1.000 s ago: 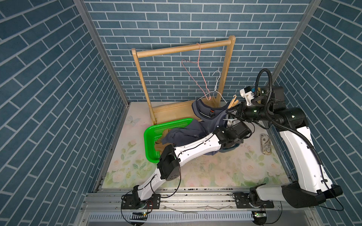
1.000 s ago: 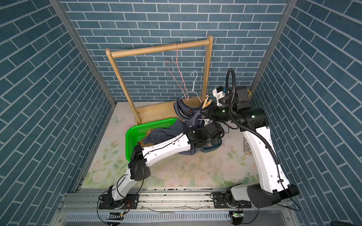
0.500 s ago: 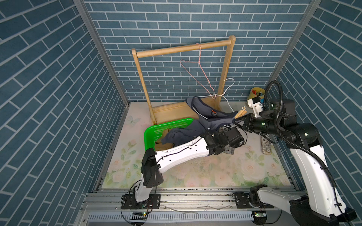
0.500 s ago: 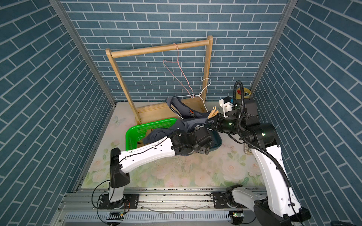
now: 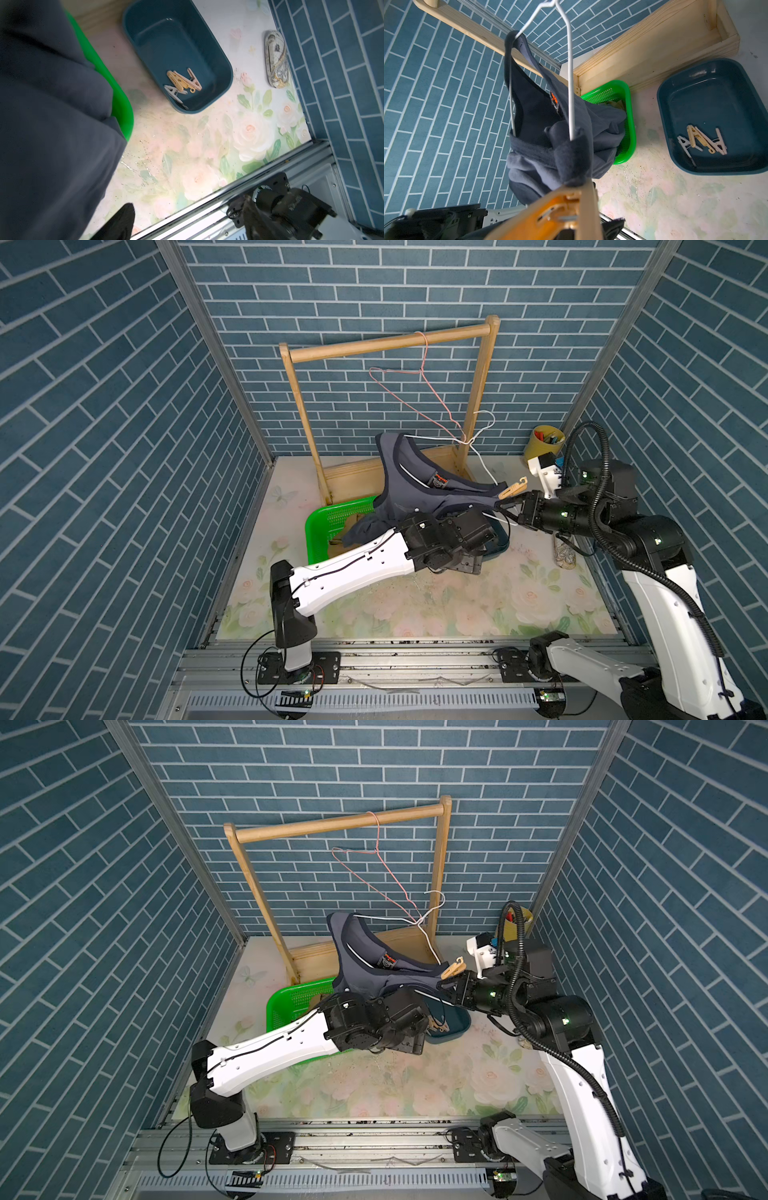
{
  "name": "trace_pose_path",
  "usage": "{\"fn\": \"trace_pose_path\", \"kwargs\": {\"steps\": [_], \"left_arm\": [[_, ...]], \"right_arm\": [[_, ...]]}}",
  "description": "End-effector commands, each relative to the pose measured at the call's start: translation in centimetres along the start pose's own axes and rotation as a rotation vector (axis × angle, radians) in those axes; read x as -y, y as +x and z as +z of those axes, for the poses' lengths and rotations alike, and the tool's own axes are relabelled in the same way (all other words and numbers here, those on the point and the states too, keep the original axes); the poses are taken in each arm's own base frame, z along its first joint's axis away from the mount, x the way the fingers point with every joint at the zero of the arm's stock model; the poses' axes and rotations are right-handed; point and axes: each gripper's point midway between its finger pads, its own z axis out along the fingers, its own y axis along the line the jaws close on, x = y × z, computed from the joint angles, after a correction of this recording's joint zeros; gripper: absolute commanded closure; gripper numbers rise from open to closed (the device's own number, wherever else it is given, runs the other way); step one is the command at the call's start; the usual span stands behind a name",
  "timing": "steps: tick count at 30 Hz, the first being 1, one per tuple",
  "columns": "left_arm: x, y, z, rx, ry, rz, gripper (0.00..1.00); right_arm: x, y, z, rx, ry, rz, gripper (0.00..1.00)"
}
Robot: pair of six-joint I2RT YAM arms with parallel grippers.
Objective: Remove the clothespins securing tank tops to the hanger
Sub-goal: Adjust the hanger.
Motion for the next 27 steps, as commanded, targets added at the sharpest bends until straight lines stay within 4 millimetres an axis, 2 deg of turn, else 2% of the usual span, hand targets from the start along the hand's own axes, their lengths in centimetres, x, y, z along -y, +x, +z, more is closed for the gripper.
{"fn": "trace_pose_path", "kwargs": {"steps": [1, 6, 8, 10, 13, 16, 21, 27], "left_arm": [[3.8, 0.2, -0.4, -0.017, 0.134, 0.070, 0.16], [6.6, 0.2, 0.1, -0.048, 0.202, 0.116, 0.15], [8.1, 0.8, 0.6, -0.079, 0.261, 0.129, 0.10], [9.7, 1.2, 0.9, -0.100, 0.318, 0.137, 0.09], [11.4, 1.6, 0.5, -0.113, 0.382, 0.150, 0.06], [12.1, 1.6, -0.3, -0.114, 0.417, 0.157, 0.03], [10.8, 0.9, -3.3, -0.087, 0.396, 0.181, 0.03], [6.2, 0.3, -9.5, 0.003, 0.327, 0.188, 0.03]], "right_arm": [[-0.1, -2.0, 1.1, 0.042, -0.004, 0.008, 1.00], [-1.1, -3.5, 1.5, 0.038, -0.027, -0.017, 1.00], [-1.4, -3.8, 1.7, 0.033, -0.036, -0.025, 1.00], [-1.6, -4.0, 1.8, 0.028, -0.041, -0.030, 1.00], [-1.6, -3.9, 1.7, 0.023, -0.040, -0.042, 1.00], [-1.6, -3.6, 1.7, 0.009, -0.038, -0.050, 1.00], [-1.5, -3.4, 1.7, 0.000, -0.041, -0.061, 1.00], [-1.9, -3.2, 1.6, -0.016, -0.067, -0.069, 1.00]]}}
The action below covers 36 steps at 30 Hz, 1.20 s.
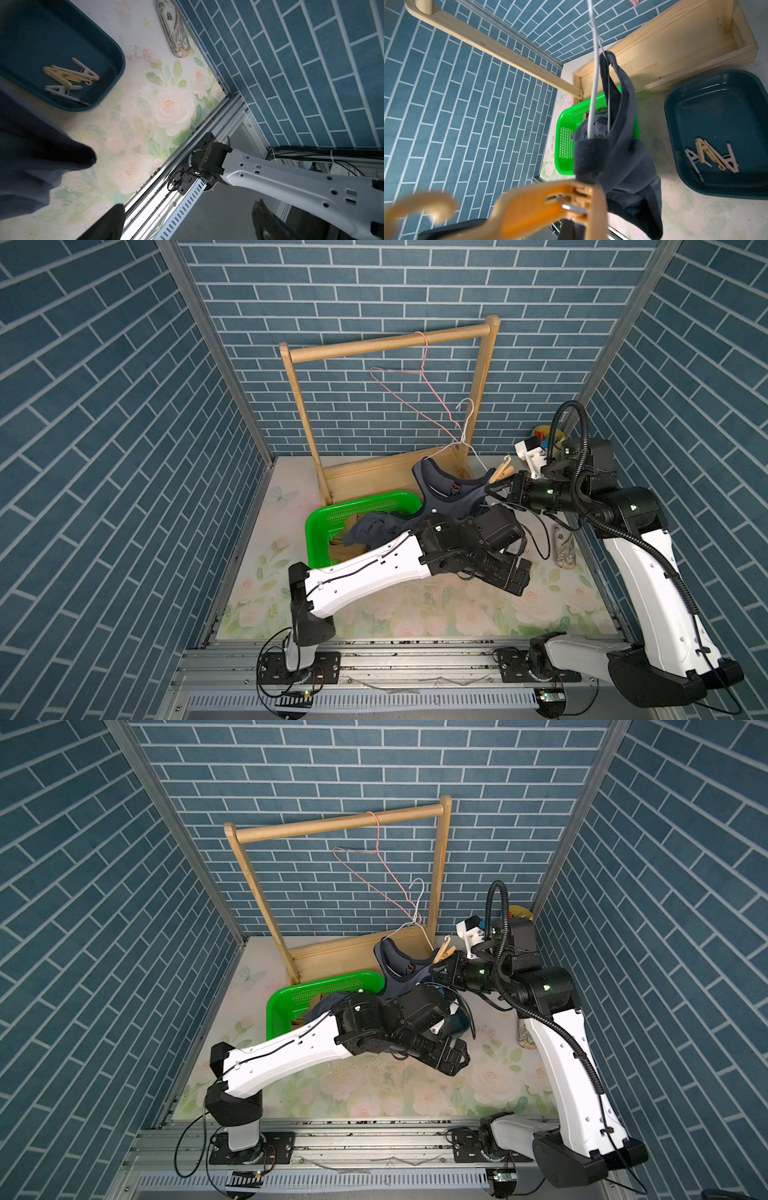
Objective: Remove the clothespins securing tank tops to the hanger
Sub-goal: Adjust the hanger.
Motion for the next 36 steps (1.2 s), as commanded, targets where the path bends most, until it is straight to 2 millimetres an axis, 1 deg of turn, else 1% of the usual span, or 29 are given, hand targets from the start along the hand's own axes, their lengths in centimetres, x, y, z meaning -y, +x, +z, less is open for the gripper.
{"fn": "trace_pose_path", "kwargs": {"steps": [1, 3, 4, 6, 8, 9, 11, 12, 13, 14, 15, 18, 21, 23, 26, 28, 31, 33, 36], "left_arm": [[-1.3, -0.1, -6.8, 0.090, -0.040, 0.028, 0.03], [-1.6, -0.2, -9.1, 0.124, -0.040, 0.022, 0.02], [-1.9, -0.1, -9.8, 0.131, -0.038, 0.013, 0.02], [-2.2, 0.2, -10.8, 0.133, -0.032, -0.006, 0.02], [-3.3, 0.4, -11.8, 0.152, -0.061, -0.045, 0.02], [-4.2, 0.3, -12.3, 0.177, -0.080, -0.082, 0.02], [-6.5, -0.1, -13.6, 0.239, -0.116, -0.183, 0.02], [-7.8, -0.6, -14.5, 0.286, -0.130, -0.238, 0.02], [-9.3, -0.7, -15.6, 0.323, -0.163, -0.303, 0.02], [-11.4, -0.9, -16.9, 0.370, -0.214, -0.383, 0.02], [-13.0, -1.1, -18.3, 0.415, -0.248, -0.443, 0.02], [-17.0, -1.5, -22.4, 0.562, -0.316, -0.591, 0.02], [-20.8, -1.2, -24.8, 0.645, -0.319, -0.771, 0.03], [-22.5, -1.1, -25.6, 0.664, -0.295, -0.848, 0.03], [-24.5, -0.4, -25.3, 0.604, -0.287, -0.962, 0.03], [-25.1, -0.3, -25.0, 0.565, -0.298, -0.999, 0.03], [-25.7, -1.0, -24.4, 0.527, -0.277, -1.028, 0.03], [-26.0, -2.1, -23.9, 0.513, -0.237, -1.045, 0.03], [-26.9, -3.6, -23.9, 0.519, -0.198, -1.075, 0.04]], "right_arm": [[-1.3, -0.3, -0.7, 0.011, -0.048, -0.057, 1.00], [-1.2, -0.2, -0.6, 0.004, -0.054, -0.056, 1.00], [-1.2, 0.0, -0.5, 0.000, -0.058, -0.056, 1.00], [-1.3, 0.0, -0.4, -0.003, -0.066, -0.055, 1.00], [-1.6, 0.0, -0.3, -0.005, -0.084, -0.057, 1.00], [-2.0, -0.1, -0.4, -0.007, -0.106, -0.062, 1.00], [-2.6, 0.0, -0.5, -0.010, -0.139, -0.066, 1.00], [-2.9, 0.1, -0.6, -0.011, -0.152, -0.068, 1.00], [-3.0, 0.3, -0.7, -0.016, -0.162, -0.070, 1.00], [-3.3, 0.5, -0.9, -0.020, -0.173, -0.075, 1.00], [-3.5, 0.7, -1.1, -0.020, -0.185, -0.080, 1.00], [-4.0, 1.3, -1.7, -0.019, -0.212, -0.087, 1.00], [-4.8, 1.8, -2.4, 0.002, -0.256, -0.099, 1.00], [-5.5, 2.1, -2.9, 0.011, -0.276, -0.115, 1.00], [-6.4, 2.8, -3.2, 0.007, -0.299, -0.144, 1.00], [-7.2, 3.3, -3.1, 0.003, -0.312, -0.169, 1.00], [-8.5, 4.2, -2.5, -0.015, -0.333, -0.214, 1.00], [-9.0, 4.5, -2.1, -0.025, -0.340, -0.240, 1.00], [-9.7, 4.4, -1.9, -0.031, -0.353, -0.266, 1.00]]}}
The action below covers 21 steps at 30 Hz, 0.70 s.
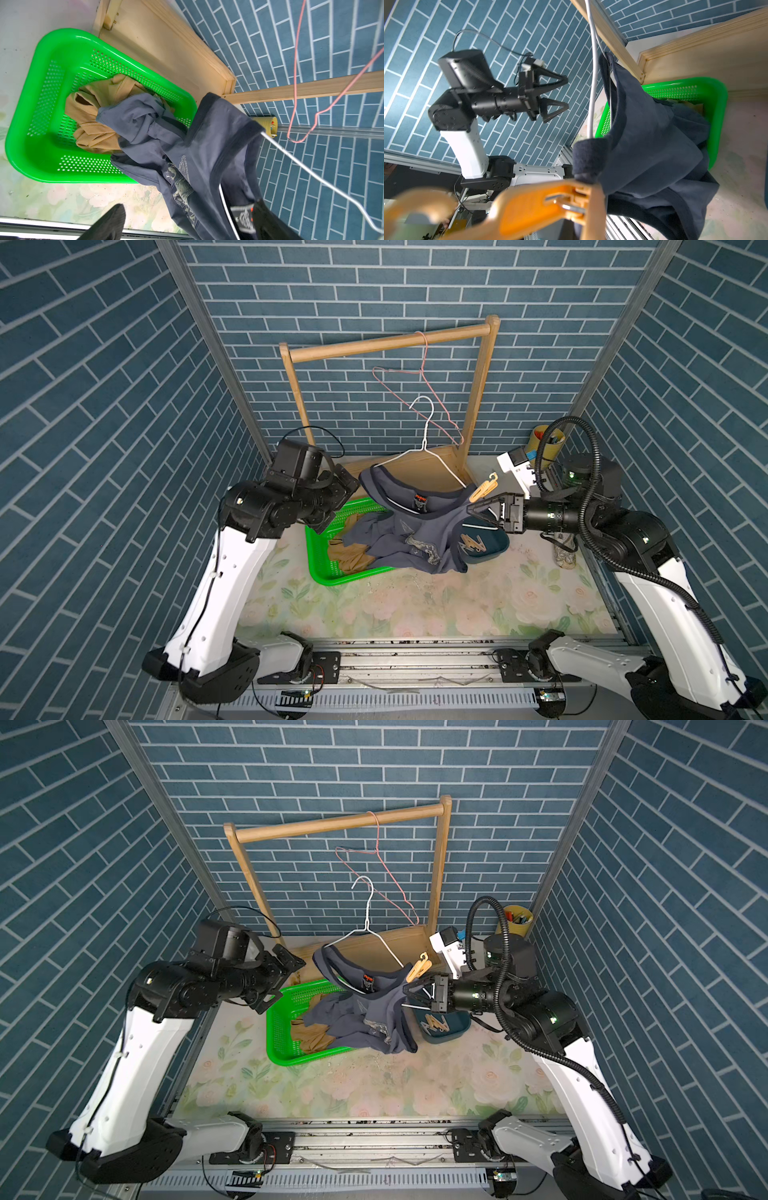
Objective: Remove the clothespins securing tank tops to the hanger
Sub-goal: Adjust the hanger.
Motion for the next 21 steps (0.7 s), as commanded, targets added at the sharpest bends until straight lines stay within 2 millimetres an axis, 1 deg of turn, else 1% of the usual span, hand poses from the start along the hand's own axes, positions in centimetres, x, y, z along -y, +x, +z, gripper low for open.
{"fn": "trace_pose_path", "kwargs": {"steps": [1, 7, 11, 13, 16, 21], "left_arm": [[1.6, -0.5, -0.4, -0.055, 0.074, -0.030, 0.05], [2.6, -2.4, 1.3, -0.079, 0.102, -0.073, 0.10], [3.2, -3.0, 2.6, -0.088, 0.119, -0.093, 0.13], [3.5, -3.3, 3.4, -0.096, 0.124, -0.106, 0.18], [3.8, -4.2, 4.2, -0.086, 0.137, -0.111, 0.31], [4.4, -5.0, 5.9, -0.118, 0.142, -0.114, 0.33]], "right_arm": [[-1.5, -1.8, 0.0, 0.056, -0.028, -0.088, 1.00], [-2.4, -2.0, 1.0, 0.029, -0.054, -0.115, 1.00], [-3.0, -1.5, 1.4, 0.014, -0.068, -0.127, 1.00], [-3.1, -1.3, 1.6, 0.009, -0.069, -0.131, 1.00], [-3.5, -1.1, 1.5, 0.004, -0.074, -0.137, 1.00], [-4.2, -0.8, 1.2, -0.005, -0.076, -0.163, 1.00]]}}
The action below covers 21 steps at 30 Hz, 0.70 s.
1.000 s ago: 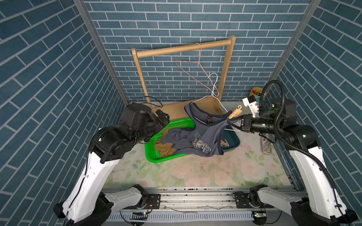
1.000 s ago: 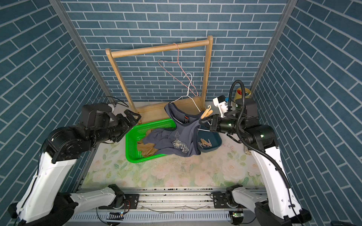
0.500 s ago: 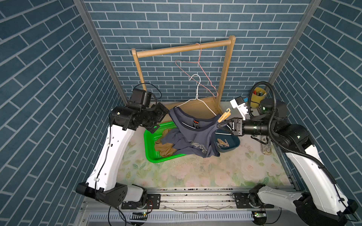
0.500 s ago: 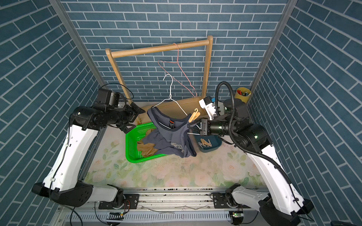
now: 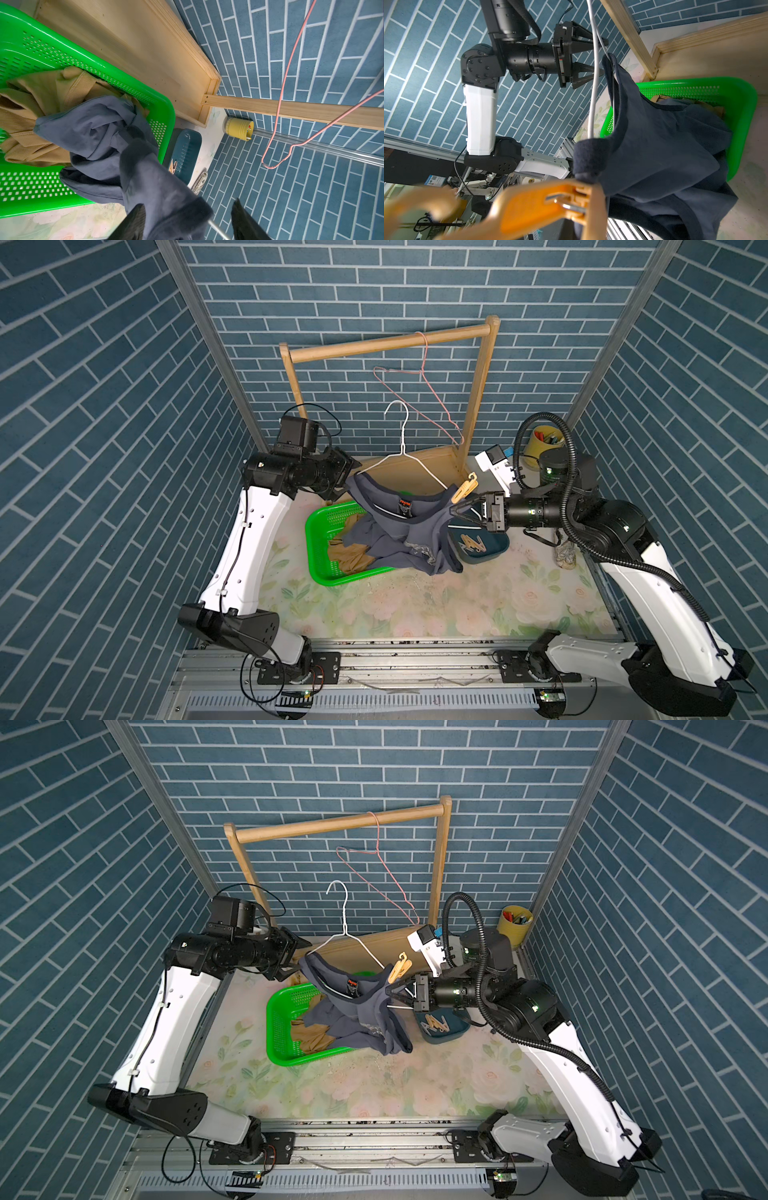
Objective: Remove the clothespins securing tank tops to the hanger
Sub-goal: Adjust the hanger.
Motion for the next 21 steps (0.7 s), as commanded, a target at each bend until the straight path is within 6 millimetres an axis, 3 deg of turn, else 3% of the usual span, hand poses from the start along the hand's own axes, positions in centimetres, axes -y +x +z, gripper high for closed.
{"fn": "trace_pose_path", "kwargs": {"steps": [1, 6, 8, 10, 16, 21], "left_arm": [[1.2, -0.5, 0.7, -0.024, 0.037, 0.012, 0.33], [1.5, -1.0, 1.3, -0.043, 0.059, -0.022, 0.37], [1.5, -1.5, 1.1, -0.042, 0.075, -0.048, 0.54], [1.9, -1.6, 0.9, -0.059, 0.096, -0.066, 0.62], [3.1, -1.1, 0.7, -0.142, 0.156, -0.115, 0.66], [3.7, -0.6, 0.1, -0.207, 0.149, -0.127, 0.76]], "right_arm": [[-2.1, -1.0, -1.1, 0.051, -0.033, -0.107, 1.00], [-2.4, -0.6, -0.7, 0.033, -0.042, -0.133, 1.00], [-2.5, -0.3, -0.4, 0.022, -0.043, -0.145, 1.00], [-2.6, -0.1, -0.3, 0.014, -0.040, -0.162, 1.00], [-2.3, 0.5, 0.7, -0.033, -0.025, -0.224, 1.00], [-2.3, 0.8, 1.2, -0.059, -0.007, -0.276, 1.00]]}}
